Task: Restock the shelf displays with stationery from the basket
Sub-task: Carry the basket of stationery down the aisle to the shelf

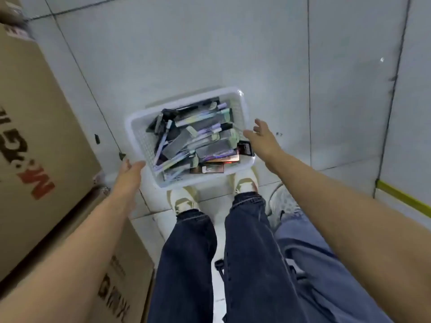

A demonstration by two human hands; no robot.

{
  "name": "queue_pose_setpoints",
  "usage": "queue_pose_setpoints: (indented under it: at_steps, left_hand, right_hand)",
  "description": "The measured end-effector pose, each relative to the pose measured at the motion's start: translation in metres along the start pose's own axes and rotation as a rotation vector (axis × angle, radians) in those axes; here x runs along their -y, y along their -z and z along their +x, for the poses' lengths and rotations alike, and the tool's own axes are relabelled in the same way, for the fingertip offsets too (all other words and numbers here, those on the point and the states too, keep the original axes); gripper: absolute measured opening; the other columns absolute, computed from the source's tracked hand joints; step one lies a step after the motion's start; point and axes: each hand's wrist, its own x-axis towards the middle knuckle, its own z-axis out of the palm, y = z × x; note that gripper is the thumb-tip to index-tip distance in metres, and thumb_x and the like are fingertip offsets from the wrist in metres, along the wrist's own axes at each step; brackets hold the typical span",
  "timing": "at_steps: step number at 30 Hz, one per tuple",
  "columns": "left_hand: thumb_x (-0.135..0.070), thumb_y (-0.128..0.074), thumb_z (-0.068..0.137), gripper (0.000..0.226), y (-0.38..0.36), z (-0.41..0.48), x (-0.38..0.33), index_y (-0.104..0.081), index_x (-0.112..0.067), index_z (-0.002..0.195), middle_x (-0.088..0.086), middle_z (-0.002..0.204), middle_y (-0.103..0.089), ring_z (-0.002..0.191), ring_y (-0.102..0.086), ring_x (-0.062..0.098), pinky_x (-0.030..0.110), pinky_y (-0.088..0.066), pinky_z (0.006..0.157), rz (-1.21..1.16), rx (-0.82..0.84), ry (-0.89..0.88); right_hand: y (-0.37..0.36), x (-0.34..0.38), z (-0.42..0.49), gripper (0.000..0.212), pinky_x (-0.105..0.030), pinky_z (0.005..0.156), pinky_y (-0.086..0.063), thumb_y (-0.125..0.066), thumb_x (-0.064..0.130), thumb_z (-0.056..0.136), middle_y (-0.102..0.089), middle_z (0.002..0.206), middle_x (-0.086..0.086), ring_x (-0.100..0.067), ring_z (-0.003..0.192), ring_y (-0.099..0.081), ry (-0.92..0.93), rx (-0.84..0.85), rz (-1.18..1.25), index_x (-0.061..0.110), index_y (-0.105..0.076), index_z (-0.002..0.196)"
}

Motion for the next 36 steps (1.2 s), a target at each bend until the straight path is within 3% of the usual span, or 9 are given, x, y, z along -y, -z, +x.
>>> queue_pose_setpoints:
  at_steps: [4, 11, 15, 17, 19, 22, 28, 32, 36]
  left_hand:
    - [-0.035, -0.050, 0.099, 0.058, -0.007, 0.026, 0.005, -0.029, -0.020, 0.151, 0.002, 0.150, -0.037, 0.136, -0.037, 0.022, 0.038, -0.026, 0.115, -0.122, 0.032, 0.008]
    - [-0.028, -0.048, 0.101, 0.016, 0.007, -0.013, -0.006, -0.049, -0.022, 0.115, -0.002, 0.102, -0.056, 0.088, -0.053, 0.014, 0.037, -0.044, 0.090, -0.162, -0.079, -0.130]
    - [-0.029, -0.048, 0.101, 0.016, 0.038, -0.085, -0.024, -0.049, -0.013, 0.098, -0.003, 0.080, -0.051, 0.069, -0.047, 0.011, 0.023, -0.041, 0.064, -0.120, -0.152, -0.278]
    - [-0.033, -0.049, 0.100, 0.026, 0.061, -0.130, -0.037, -0.048, -0.007, 0.095, 0.004, 0.081, -0.051, 0.069, -0.047, 0.016, 0.029, -0.040, 0.063, -0.065, -0.179, -0.363]
    - [-0.036, -0.047, 0.100, 0.033, 0.086, -0.180, -0.053, -0.048, -0.003, 0.093, 0.010, 0.082, -0.056, 0.072, -0.051, 0.023, 0.038, -0.044, 0.064, 0.020, -0.244, -0.442]
    - [-0.034, -0.045, 0.101, 0.029, 0.123, -0.266, -0.079, -0.048, -0.007, 0.088, 0.002, 0.077, -0.057, 0.068, -0.055, 0.021, 0.028, -0.042, 0.055, 0.091, -0.337, -0.571]
    - [-0.036, -0.043, 0.102, 0.027, 0.192, -0.421, -0.152, -0.042, -0.019, 0.082, -0.002, 0.074, -0.054, 0.066, -0.052, 0.013, 0.031, -0.040, 0.055, 0.018, -0.408, -0.778]
    - [-0.038, -0.041, 0.103, 0.032, 0.226, -0.485, -0.215, -0.042, -0.010, 0.087, 0.007, 0.075, -0.046, 0.067, -0.045, 0.025, 0.038, -0.038, 0.058, -0.049, -0.347, -0.881]
    - [-0.035, -0.043, 0.103, 0.027, 0.243, -0.526, -0.280, -0.047, -0.010, 0.092, 0.006, 0.074, -0.049, 0.065, -0.046, 0.022, 0.038, -0.037, 0.059, -0.086, -0.376, -0.947]
  right_hand:
    - [-0.006, 0.000, 0.022, 0.040, -0.043, 0.093, -0.049, -0.054, 0.023, 0.095, -0.053, 0.124, -0.014, -0.029, 0.109, -0.058, 0.029, -0.087, -0.015, 0.012, -0.041, 0.130]
    - [0.004, 0.011, -0.004, 0.025, -0.040, 0.084, -0.048, -0.052, 0.028, 0.097, -0.055, 0.105, -0.007, -0.024, 0.093, -0.057, 0.062, -0.134, 0.047, 0.013, -0.047, 0.116]
    - [0.020, 0.046, -0.078, 0.031, -0.023, 0.060, -0.032, -0.049, 0.037, 0.099, -0.038, 0.074, 0.005, -0.012, 0.066, -0.037, 0.123, -0.136, 0.011, 0.017, -0.038, 0.078]
    - [0.034, 0.070, -0.125, 0.040, -0.019, 0.053, -0.028, -0.049, 0.037, 0.099, -0.030, 0.067, 0.006, -0.008, 0.058, -0.028, 0.217, -0.147, -0.038, 0.019, -0.030, 0.069]
    - [0.053, 0.102, -0.176, 0.040, -0.017, 0.052, -0.027, -0.048, 0.037, 0.100, -0.032, 0.066, 0.004, -0.005, 0.057, -0.028, 0.307, -0.144, -0.069, 0.014, -0.034, 0.070]
    - [0.083, 0.155, -0.258, 0.042, -0.029, 0.062, -0.034, -0.045, 0.038, 0.101, -0.047, 0.073, -0.010, -0.011, 0.067, -0.039, 0.388, -0.129, -0.070, -0.001, -0.052, 0.086]
    - [0.135, 0.247, -0.413, 0.037, -0.018, 0.051, -0.028, -0.047, 0.033, 0.101, -0.038, 0.061, 0.005, -0.002, 0.053, -0.034, 0.569, -0.252, -0.011, 0.017, -0.044, 0.067]
    - [0.160, 0.304, -0.469, 0.040, -0.031, 0.063, -0.037, -0.047, 0.035, 0.100, -0.053, 0.082, -0.024, -0.014, 0.073, -0.044, 0.566, -0.313, 0.096, -0.003, -0.057, 0.092]
    - [0.190, 0.368, -0.488, 0.043, -0.033, 0.064, -0.035, -0.047, 0.036, 0.100, -0.045, 0.075, -0.008, -0.018, 0.073, -0.042, 0.619, -0.312, 0.136, -0.003, -0.054, 0.082]
